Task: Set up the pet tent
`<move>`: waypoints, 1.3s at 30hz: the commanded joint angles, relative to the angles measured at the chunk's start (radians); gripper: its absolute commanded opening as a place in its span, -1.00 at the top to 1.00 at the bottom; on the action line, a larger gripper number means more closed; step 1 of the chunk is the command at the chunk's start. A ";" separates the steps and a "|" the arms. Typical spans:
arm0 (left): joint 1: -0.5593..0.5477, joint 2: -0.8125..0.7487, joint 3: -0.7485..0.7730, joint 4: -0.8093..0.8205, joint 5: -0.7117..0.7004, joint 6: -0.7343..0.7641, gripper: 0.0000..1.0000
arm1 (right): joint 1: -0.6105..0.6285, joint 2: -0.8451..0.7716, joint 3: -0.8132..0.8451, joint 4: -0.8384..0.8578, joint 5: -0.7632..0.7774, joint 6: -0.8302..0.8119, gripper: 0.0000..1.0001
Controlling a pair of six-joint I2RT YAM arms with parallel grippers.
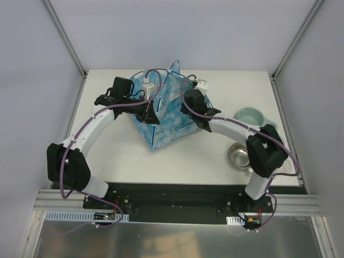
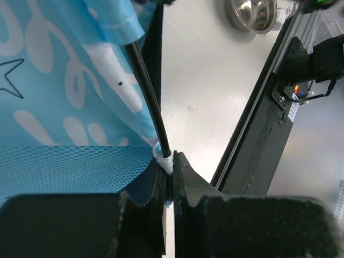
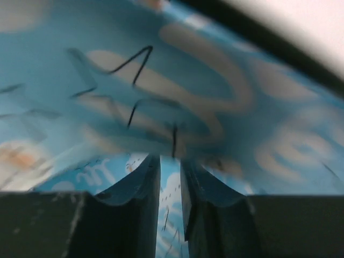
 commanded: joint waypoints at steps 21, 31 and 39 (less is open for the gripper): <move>0.005 -0.033 -0.020 0.036 -0.123 0.017 1.00 | 0.009 0.199 0.016 0.023 0.100 0.113 0.51; 0.022 0.037 0.012 0.036 -0.151 0.166 1.00 | -0.018 -0.106 0.030 -0.135 0.052 0.123 0.14; 0.077 0.086 0.101 0.036 -0.244 0.293 0.66 | -0.135 -0.336 -0.076 -0.415 0.072 0.242 -0.14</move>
